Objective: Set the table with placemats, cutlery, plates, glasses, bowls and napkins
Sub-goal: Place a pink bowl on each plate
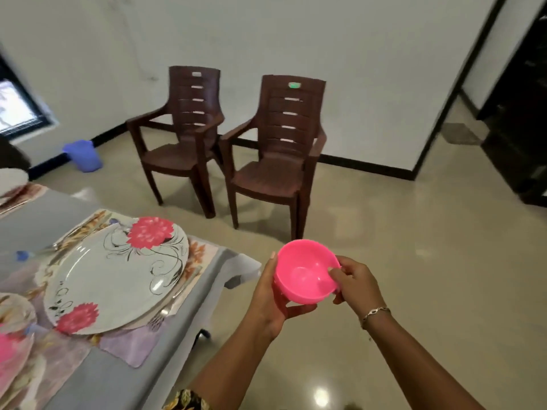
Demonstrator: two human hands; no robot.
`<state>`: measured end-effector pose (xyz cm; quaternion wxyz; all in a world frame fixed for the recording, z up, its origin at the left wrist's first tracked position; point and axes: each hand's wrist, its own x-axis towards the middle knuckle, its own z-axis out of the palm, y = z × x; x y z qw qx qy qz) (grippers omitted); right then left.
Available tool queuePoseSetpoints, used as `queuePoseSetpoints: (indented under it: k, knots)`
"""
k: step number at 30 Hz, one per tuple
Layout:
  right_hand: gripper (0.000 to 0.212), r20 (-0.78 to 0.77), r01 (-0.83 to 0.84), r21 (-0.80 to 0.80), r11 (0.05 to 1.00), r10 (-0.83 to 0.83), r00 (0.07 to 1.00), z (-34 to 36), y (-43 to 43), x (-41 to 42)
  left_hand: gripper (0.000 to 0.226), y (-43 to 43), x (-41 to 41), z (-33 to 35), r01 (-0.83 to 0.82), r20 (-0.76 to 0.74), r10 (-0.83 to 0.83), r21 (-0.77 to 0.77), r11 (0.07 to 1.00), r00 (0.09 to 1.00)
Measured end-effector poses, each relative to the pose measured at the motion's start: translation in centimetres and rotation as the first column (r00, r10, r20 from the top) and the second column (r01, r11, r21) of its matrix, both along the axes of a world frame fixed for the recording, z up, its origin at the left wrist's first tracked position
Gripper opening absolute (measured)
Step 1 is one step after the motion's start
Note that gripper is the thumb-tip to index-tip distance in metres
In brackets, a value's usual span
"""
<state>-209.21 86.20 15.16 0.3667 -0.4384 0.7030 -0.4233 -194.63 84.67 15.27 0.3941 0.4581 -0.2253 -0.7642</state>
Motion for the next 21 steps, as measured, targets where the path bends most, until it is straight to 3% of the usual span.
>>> queuePoseSetpoints:
  k: [9,15,21]
  knots:
    - [0.037,-0.134,-0.312,-0.035,0.95,0.305,0.943,-0.5,-17.5,-5.6,0.049,-12.5,-5.9,-0.8,-0.349,0.015,0.349,0.074,0.934,0.937]
    - [0.038,-0.181,-0.51,-0.007,0.86,0.5,0.847,-0.4,-27.9,-7.1,0.045,-20.1,-8.3,-0.1,-0.526,0.013,0.528,0.106,0.844,0.849]
    - [0.037,-0.17,-0.696,0.004,0.718,0.687,0.707,-0.6,-36.2,-3.2,0.052,-25.6,-5.8,-1.2,-0.698,0.003,0.7,0.074,0.712,0.714]
